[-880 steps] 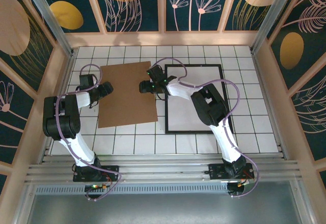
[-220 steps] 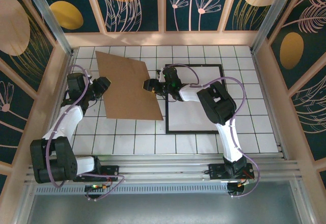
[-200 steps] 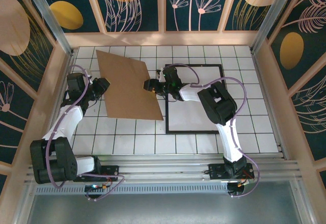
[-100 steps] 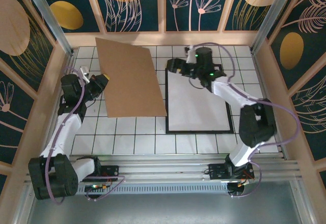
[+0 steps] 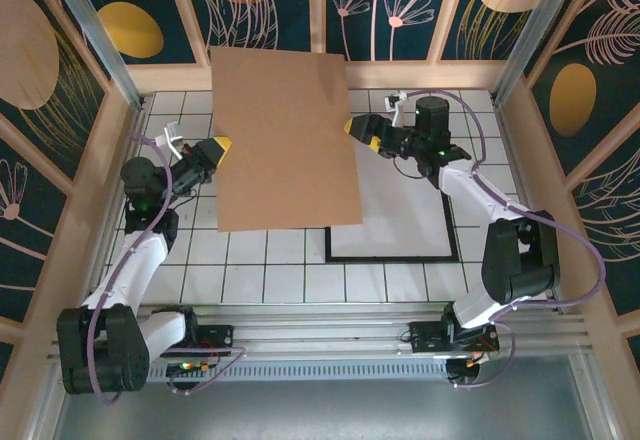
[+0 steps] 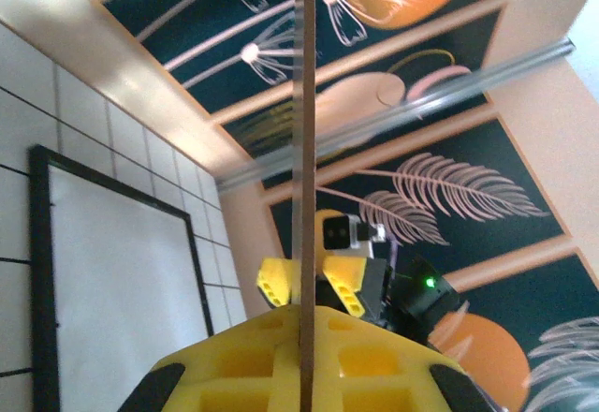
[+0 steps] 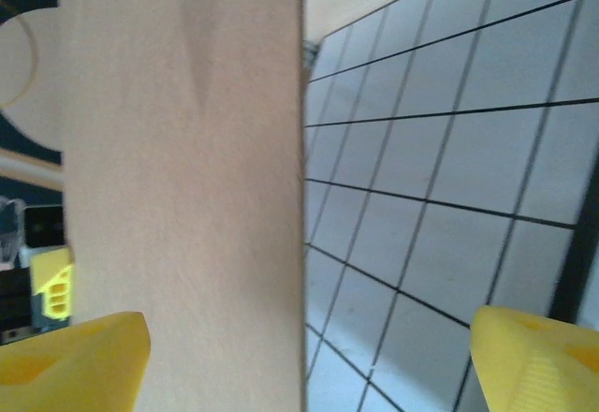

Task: Put the photo into the frame

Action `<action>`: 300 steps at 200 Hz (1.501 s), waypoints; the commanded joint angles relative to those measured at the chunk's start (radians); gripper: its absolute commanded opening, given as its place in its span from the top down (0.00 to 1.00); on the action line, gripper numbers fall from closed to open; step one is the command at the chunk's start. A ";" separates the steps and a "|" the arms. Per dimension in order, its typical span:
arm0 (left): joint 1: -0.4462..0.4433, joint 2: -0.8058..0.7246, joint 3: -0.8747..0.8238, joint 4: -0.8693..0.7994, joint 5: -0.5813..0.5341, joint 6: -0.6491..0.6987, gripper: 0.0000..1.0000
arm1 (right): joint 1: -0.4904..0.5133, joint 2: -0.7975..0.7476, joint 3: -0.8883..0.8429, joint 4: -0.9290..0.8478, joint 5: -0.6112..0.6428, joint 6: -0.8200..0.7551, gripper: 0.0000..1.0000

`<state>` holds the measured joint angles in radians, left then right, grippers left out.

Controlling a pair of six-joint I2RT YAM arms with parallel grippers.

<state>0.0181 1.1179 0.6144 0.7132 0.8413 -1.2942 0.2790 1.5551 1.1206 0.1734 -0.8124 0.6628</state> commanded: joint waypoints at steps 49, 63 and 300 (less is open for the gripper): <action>-0.057 0.124 -0.038 0.403 0.018 -0.204 1.00 | -0.021 -0.022 -0.167 0.511 -0.182 0.308 0.57; -0.064 0.137 -0.050 0.407 0.001 -0.203 1.00 | -0.037 -0.028 -0.203 0.599 -0.189 0.377 0.67; -0.090 0.327 -0.019 -0.096 -0.202 0.289 0.28 | -0.509 -0.039 0.025 -0.673 -0.266 -0.487 1.00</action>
<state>-0.0742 1.4540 0.5655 0.6167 0.6228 -1.0538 -0.2085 1.4700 1.0126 -0.2821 -1.0641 0.3317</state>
